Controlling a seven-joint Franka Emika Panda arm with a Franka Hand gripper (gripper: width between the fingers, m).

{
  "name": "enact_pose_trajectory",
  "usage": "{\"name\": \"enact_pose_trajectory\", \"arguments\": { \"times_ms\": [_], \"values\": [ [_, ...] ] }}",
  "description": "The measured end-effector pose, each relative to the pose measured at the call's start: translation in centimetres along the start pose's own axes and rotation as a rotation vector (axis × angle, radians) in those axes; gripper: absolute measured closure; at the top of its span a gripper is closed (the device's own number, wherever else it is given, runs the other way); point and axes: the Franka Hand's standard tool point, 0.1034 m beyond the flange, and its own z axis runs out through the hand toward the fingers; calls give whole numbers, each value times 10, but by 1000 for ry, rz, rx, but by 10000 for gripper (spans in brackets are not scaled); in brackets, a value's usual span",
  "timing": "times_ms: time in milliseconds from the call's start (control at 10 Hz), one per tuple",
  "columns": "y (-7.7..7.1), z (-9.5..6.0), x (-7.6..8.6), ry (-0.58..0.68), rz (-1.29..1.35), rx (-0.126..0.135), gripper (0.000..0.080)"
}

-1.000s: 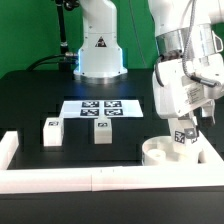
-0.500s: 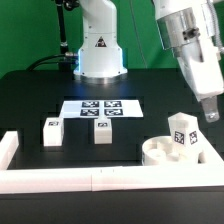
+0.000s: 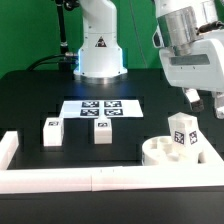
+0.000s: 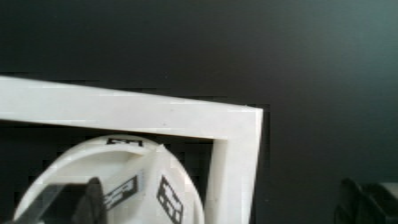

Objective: Assemble stool

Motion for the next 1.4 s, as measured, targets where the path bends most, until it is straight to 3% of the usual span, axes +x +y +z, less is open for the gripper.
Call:
{"name": "enact_pose_trajectory", "arguments": {
  "times_ms": [100, 200, 400, 500, 600, 700, 900, 1200, 1400],
  "values": [
    [0, 0, 1, 5, -98, -3, 151],
    [1, -3, 2, -12, -318, -54, 151],
    [1, -6, -4, -27, -602, -122, 151],
    [1, -6, 2, -7, -654, -101, 151],
    [1, -9, 12, 76, -687, -39, 151],
    [7, -8, 12, 68, -761, -62, 151],
    [6, -8, 14, 73, -908, -74, 151],
    [6, -6, 8, 21, -1499, -242, 151],
    [13, 2, 18, -3, -1664, -267, 151]
  ]
}}
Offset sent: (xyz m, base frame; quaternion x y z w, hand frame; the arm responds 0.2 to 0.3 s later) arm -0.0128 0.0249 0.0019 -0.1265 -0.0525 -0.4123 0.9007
